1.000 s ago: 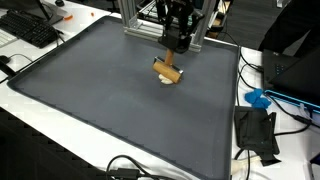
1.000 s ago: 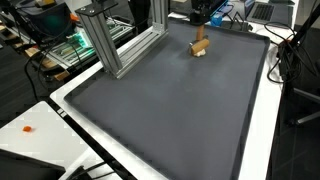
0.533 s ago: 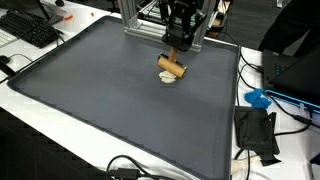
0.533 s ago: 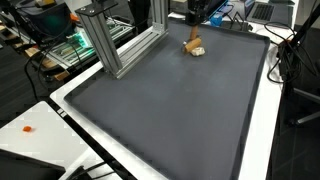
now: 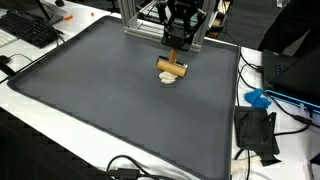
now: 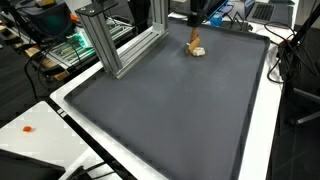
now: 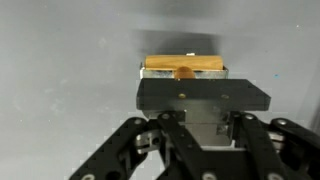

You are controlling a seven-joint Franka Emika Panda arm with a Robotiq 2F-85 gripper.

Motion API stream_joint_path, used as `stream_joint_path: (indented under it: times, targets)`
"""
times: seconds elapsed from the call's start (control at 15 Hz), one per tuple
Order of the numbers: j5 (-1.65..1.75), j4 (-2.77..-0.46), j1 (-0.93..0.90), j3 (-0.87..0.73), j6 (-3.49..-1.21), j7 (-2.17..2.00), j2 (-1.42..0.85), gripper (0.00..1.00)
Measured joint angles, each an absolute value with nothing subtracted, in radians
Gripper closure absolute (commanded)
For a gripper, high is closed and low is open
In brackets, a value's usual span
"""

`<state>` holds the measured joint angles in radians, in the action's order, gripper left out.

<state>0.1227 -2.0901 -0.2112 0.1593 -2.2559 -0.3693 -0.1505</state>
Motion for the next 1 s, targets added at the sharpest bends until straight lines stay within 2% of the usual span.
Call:
stream_joint_path:
  times: [1.0]
  targets:
    - [0.092, -2.178, -0.205, 0.16, -2.476, -0.03, -0.123, 0.78]
